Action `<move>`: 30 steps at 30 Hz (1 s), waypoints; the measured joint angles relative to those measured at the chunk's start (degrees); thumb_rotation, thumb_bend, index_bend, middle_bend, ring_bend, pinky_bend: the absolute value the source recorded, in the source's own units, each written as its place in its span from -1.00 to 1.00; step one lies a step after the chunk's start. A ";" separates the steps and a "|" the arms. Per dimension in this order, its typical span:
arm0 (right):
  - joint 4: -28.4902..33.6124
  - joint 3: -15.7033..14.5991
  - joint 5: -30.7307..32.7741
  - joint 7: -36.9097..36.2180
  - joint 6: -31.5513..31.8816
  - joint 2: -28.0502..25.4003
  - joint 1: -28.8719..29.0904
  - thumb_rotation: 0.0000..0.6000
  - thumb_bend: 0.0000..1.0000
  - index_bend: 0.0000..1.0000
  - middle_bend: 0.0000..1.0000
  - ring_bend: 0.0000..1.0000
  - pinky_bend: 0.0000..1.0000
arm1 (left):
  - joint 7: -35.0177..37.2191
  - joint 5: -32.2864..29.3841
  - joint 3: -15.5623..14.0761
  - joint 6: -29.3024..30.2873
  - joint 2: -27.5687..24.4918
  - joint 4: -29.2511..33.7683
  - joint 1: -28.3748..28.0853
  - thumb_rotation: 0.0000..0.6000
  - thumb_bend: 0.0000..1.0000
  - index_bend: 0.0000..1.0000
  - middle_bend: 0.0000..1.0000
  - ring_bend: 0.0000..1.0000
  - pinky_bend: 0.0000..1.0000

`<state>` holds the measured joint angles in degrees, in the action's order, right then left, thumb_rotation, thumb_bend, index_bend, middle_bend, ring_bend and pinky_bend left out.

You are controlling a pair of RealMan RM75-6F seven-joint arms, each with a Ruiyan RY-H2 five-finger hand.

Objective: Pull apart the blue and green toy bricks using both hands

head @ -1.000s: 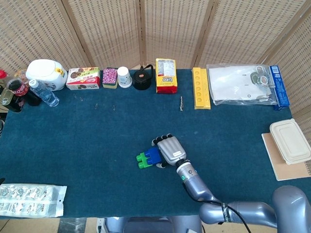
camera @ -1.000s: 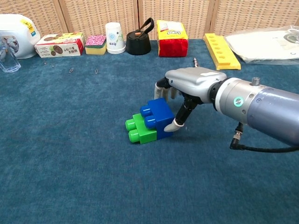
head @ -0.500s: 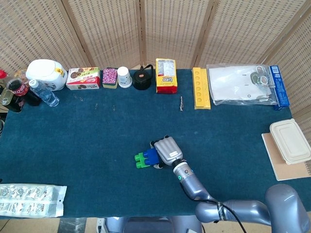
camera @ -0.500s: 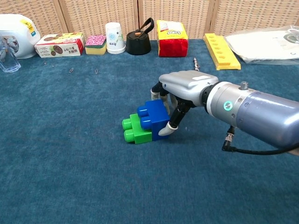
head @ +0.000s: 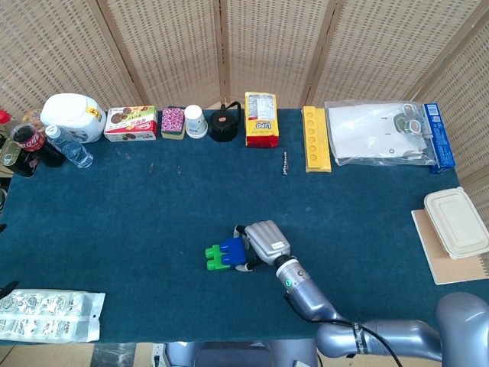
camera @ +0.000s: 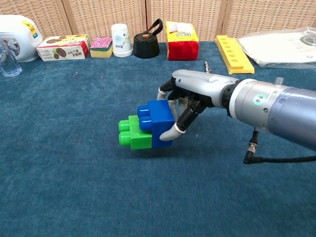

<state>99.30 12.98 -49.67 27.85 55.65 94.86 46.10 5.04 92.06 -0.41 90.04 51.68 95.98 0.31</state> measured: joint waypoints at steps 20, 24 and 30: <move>16.15 5.81 0.19 -31.81 -12.60 -18.45 -7.75 0.67 -0.74 0.09 0.12 0.15 -0.13 | -11.49 13.81 5.87 -10.53 7.56 9.26 -17.56 1.00 -0.69 -0.14 -0.57 -0.85 -0.74; 17.05 6.47 -0.71 -36.14 -14.57 -20.25 -8.47 0.67 -0.74 0.09 0.12 0.15 -0.13 | -13.11 13.55 7.25 -14.28 10.85 10.36 -21.29 1.00 -0.69 -0.14 -0.57 -0.86 -0.74; 17.92 7.66 -2.42 -42.37 -16.45 -22.02 -9.57 0.68 -0.74 0.09 0.12 0.15 -0.13 | -14.37 12.18 9.22 -18.96 15.72 11.22 -26.37 1.00 -0.69 -0.14 -0.57 -0.85 -0.74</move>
<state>117.22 20.64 -52.09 -14.52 39.20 72.85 36.54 -9.32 104.24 8.81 71.08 67.39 107.20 -26.06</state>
